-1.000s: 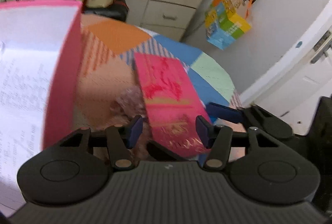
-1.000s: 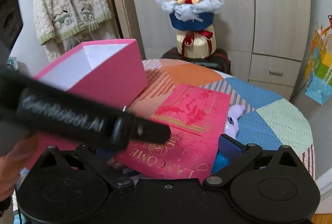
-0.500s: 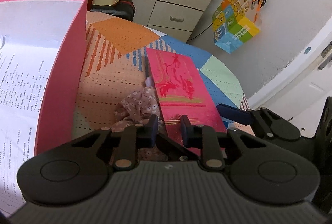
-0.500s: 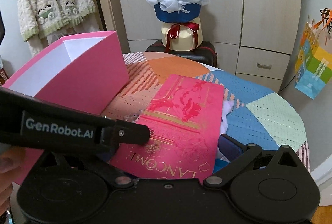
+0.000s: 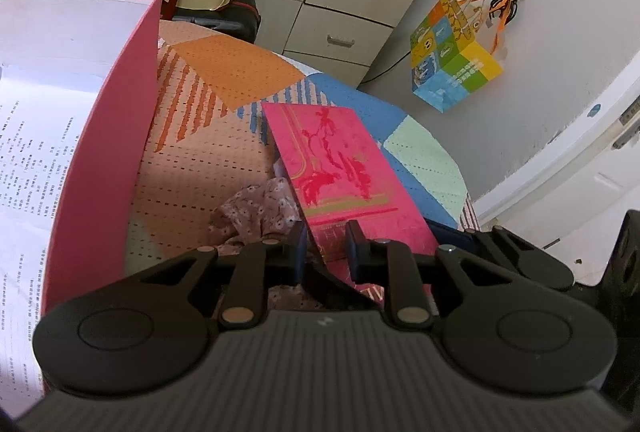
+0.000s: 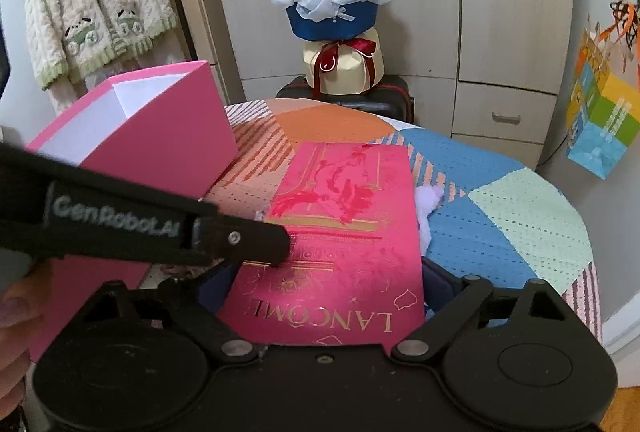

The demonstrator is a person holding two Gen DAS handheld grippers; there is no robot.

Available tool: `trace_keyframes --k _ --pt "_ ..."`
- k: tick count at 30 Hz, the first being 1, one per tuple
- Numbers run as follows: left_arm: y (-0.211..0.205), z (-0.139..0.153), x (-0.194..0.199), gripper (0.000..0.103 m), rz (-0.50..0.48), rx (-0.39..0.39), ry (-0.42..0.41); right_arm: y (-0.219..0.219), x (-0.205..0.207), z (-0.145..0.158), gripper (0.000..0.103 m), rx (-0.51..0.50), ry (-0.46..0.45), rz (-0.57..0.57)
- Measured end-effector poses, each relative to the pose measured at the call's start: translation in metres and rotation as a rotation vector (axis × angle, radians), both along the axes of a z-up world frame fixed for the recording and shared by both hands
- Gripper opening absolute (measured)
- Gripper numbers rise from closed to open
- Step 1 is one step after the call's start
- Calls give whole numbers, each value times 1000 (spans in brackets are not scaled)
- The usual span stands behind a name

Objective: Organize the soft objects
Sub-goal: 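Carry the red envelope with the left tool into the pink box and release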

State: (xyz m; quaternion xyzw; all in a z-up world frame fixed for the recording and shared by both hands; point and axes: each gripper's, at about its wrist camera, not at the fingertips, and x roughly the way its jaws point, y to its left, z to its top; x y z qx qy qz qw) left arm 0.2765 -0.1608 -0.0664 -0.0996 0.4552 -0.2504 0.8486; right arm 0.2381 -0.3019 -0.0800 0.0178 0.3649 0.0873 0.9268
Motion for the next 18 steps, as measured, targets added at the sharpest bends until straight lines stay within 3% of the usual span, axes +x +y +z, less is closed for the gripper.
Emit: trace_keyframes --k 10,18 --pt "8 8 -16 20 -2 -78 -35 0 -19 14 95 -3 -64 -14" --pt "20 20 -53 20 8 -134 -94 7 -51 26 95 7 -121 -23"
